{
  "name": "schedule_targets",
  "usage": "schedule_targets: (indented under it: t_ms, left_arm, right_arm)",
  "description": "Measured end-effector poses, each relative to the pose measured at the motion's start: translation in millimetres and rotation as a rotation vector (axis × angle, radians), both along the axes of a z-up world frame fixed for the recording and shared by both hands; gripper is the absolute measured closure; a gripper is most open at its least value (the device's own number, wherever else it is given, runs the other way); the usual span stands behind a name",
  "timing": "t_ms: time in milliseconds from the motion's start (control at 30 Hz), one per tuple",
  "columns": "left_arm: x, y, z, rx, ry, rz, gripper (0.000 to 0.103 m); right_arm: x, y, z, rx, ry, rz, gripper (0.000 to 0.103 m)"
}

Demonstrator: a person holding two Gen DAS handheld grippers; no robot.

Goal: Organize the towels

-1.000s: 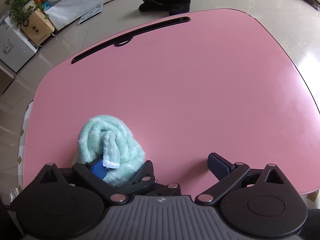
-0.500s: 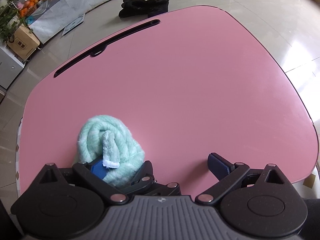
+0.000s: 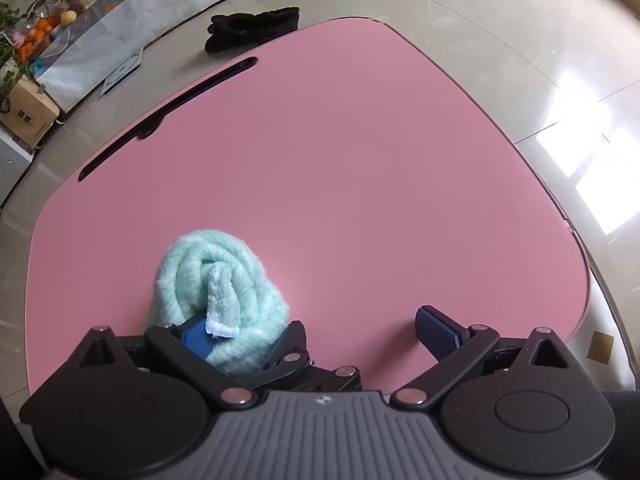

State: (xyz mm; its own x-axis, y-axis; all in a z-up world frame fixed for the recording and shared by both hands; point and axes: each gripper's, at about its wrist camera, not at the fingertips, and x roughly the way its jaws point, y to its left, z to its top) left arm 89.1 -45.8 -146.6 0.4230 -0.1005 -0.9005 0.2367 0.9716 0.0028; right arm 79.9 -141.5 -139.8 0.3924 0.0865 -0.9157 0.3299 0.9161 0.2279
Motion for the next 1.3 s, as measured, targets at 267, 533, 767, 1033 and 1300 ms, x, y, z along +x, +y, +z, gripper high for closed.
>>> schedule_targets:
  t_ms: [267,533,767,1033,1300]
  left_arm:
    - [-1,-17,0,-0.002,0.002,-0.047,0.000]
    - [2,-38,-1,-0.002,0.002,-0.093,0.000]
    - [8,-55,-1,-0.002,0.002,-0.130,0.000]
    - [18,-65,-2,-0.002,0.001,-0.170,0.000]
    - [27,-68,-3,-0.003,-0.004,-0.180,0.000]
  right_arm:
    - [-8,-16,0,0.001,0.008,-0.062,0.004]
    - [-14,-38,1,0.008,0.019,-0.150,0.004]
    - [-14,-56,1,0.011,0.021,-0.231,0.004]
    - [-11,-68,2,0.010,0.013,-0.297,0.004]
    - [-3,-72,1,0.006,0.002,-0.310,0.004]
